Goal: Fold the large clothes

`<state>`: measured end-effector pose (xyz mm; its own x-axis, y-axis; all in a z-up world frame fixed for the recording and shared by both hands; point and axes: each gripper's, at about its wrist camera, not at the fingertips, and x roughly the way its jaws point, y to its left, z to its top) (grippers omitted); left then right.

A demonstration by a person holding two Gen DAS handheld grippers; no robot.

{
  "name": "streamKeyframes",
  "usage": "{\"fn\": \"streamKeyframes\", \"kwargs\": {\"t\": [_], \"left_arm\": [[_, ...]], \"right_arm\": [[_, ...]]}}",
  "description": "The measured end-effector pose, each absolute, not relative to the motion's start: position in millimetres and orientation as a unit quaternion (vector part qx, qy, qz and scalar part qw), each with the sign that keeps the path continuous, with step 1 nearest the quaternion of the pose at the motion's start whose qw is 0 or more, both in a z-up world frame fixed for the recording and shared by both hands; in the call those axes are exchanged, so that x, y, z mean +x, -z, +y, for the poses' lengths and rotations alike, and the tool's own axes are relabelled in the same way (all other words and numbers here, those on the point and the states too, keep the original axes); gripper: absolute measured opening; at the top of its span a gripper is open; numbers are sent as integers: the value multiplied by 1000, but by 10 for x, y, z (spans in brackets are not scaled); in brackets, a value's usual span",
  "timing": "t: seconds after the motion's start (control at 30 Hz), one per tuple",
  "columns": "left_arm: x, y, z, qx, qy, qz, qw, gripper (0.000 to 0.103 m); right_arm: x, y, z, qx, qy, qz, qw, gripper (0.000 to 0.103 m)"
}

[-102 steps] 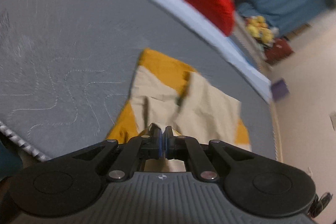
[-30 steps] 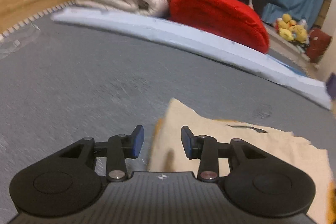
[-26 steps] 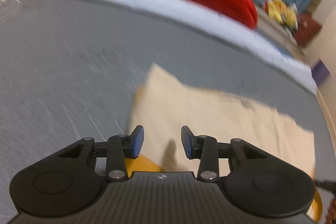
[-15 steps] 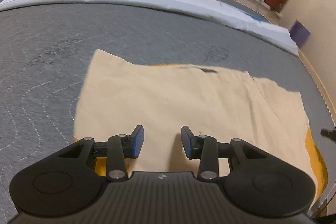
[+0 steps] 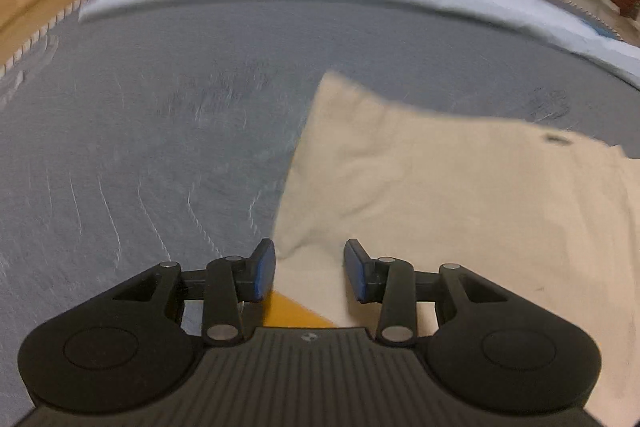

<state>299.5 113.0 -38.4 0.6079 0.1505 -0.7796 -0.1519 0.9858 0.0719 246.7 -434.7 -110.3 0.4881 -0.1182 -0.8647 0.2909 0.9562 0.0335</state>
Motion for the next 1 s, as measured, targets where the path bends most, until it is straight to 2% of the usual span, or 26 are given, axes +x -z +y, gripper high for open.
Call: {"fn": "streamKeyframes", "kwargs": {"t": [0.13, 0.2, 0.33, 0.47, 0.6, 0.63, 0.73, 0.83, 1.0], "left_arm": [[2759, 28, 760, 1, 48, 380, 924, 43], [2669, -12, 546, -5, 139, 382, 914, 45], [2601, 201, -15, 58, 252, 411, 874, 45], [2742, 598, -270, 136, 212, 431, 866, 48], [3043, 561, 125, 89, 99, 417, 899, 47], [3118, 549, 292, 74, 73, 418, 902, 42], [3264, 563, 808, 32, -23, 434, 900, 60], [3258, 518, 1275, 11, -117, 450, 885, 50], [2834, 119, 1377, -5, -37, 429, 902, 49]], "right_arm": [[2279, 899, -4456, 134, 103, 447, 878, 13], [2202, 809, -4426, 134, 66, 430, 891, 14], [2094, 869, -4294, 109, -14, 452, 885, 18], [1993, 1068, -4201, 48, -33, 491, 869, 19], [1902, 1079, -4272, 51, -24, 496, 867, 19], [1870, 1059, -4276, 50, -21, 496, 867, 19], [1854, 1073, -4298, 34, -21, 501, 864, 19], [1814, 1063, -4293, 28, -18, 504, 863, 19], [1688, 996, -4222, -2, -21, 505, 863, 19]]}}
